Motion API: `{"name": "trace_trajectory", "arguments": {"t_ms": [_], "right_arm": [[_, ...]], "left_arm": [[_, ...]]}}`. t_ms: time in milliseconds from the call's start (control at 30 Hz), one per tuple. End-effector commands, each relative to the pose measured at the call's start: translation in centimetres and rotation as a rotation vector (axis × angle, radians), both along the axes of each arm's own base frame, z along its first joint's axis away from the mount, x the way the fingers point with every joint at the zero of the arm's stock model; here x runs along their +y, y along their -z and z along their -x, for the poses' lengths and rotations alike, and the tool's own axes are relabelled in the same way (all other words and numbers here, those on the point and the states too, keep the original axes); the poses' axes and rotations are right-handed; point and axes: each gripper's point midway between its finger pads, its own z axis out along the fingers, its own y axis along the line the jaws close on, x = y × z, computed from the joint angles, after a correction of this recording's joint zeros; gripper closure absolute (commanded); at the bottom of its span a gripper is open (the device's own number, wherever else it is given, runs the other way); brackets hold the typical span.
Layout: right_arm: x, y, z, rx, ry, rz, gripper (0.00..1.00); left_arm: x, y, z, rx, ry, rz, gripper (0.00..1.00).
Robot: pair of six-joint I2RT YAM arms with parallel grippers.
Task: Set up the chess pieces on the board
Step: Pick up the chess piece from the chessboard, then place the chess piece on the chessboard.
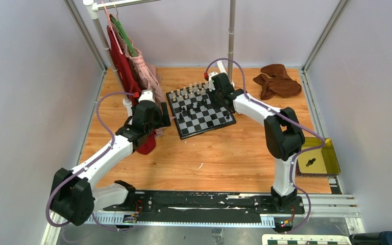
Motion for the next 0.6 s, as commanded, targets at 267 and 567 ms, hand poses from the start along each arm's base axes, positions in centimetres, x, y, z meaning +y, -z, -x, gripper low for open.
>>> {"name": "trace_trajectory", "arguments": {"t_ms": [267, 567], "right_arm": [[-1.4, -0.5, 6.4, -0.004, 0.015, 0.036, 0.92], [-3.3, 1.3, 8.6, 0.010, 0.048, 0.049, 0.92]], "left_arm": [[0.3, -2.0, 1.0, -0.035, 0.010, 0.039, 0.00], [0.6, -1.9, 1.8, -0.032, -0.005, 0.056, 0.00]]}}
